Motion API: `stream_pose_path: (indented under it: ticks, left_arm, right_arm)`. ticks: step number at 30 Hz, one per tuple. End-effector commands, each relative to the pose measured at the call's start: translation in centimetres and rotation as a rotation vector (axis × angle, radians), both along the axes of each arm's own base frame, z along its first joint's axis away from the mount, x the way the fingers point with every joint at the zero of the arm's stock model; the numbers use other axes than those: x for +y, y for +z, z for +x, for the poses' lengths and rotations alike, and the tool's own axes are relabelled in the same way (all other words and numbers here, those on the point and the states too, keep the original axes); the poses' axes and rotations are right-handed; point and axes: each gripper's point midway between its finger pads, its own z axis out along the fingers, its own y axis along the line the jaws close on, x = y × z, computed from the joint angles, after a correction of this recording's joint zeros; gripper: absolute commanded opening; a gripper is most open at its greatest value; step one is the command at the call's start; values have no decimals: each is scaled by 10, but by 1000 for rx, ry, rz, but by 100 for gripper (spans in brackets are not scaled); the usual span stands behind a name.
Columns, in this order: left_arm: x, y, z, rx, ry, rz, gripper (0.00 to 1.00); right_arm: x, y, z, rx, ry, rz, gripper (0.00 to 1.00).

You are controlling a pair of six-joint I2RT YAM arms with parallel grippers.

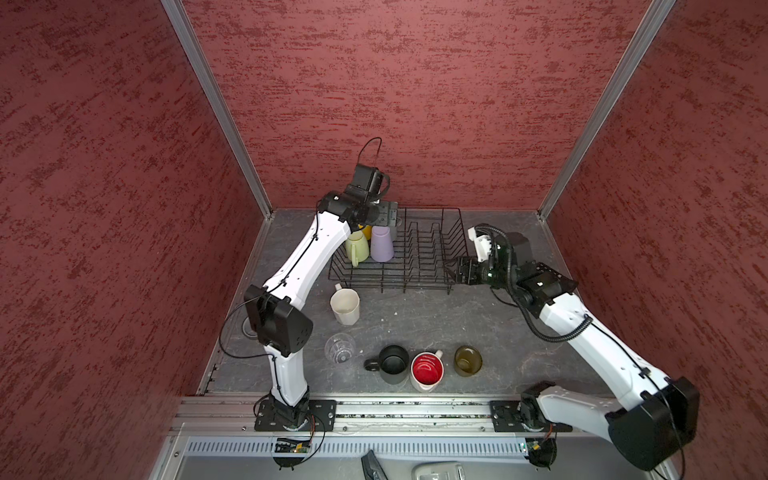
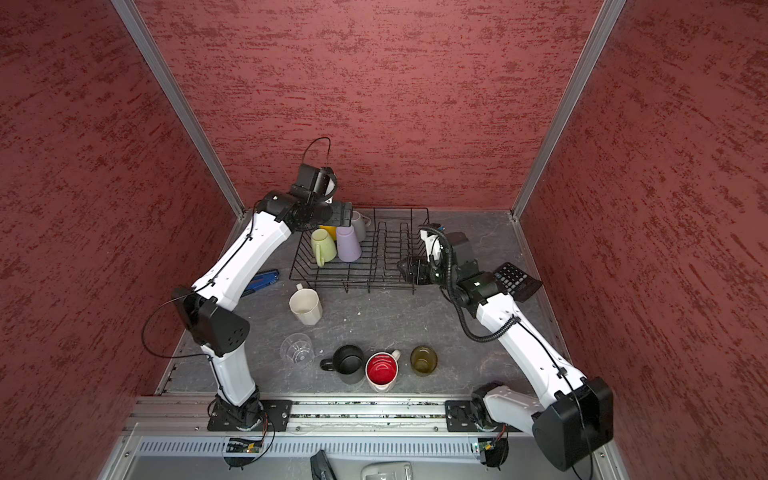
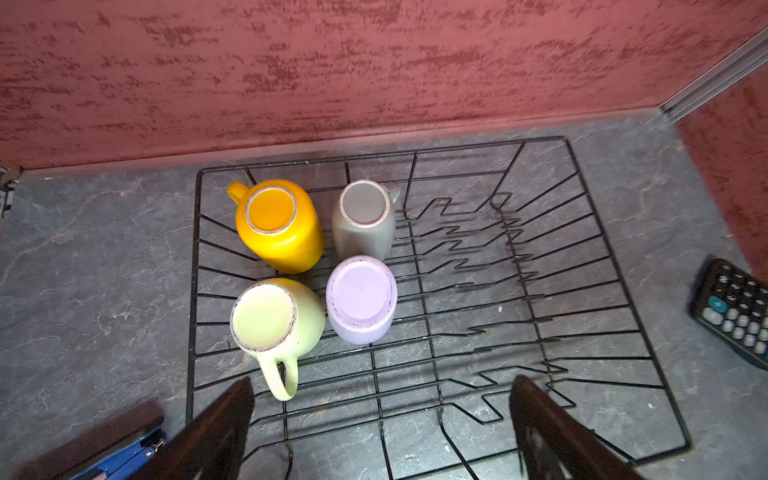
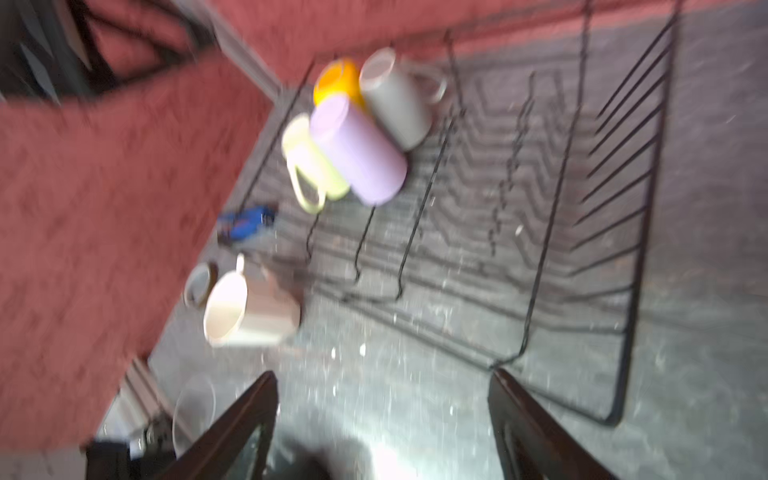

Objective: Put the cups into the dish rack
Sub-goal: 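Raise the left gripper away while the right arm reaches to the red-lined mug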

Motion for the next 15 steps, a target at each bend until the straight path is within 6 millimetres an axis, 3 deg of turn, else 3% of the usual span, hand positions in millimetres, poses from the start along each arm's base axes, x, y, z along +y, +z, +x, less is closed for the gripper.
stream_pose_path:
  ticks: [1,8,15]
  left_arm:
    - [-1,35,2,-168,9,-95,97]
    - [32,73,-33,-333,66,-183,99]
    - [59,86,-67,-388,104,-313,100]
  right_arm:
    - [-5,-24,-47,90,92,-195,77]
    - [9,-53,-110,237,185,-242,69]
    - [23,-88,-155,325,297,-322,67]
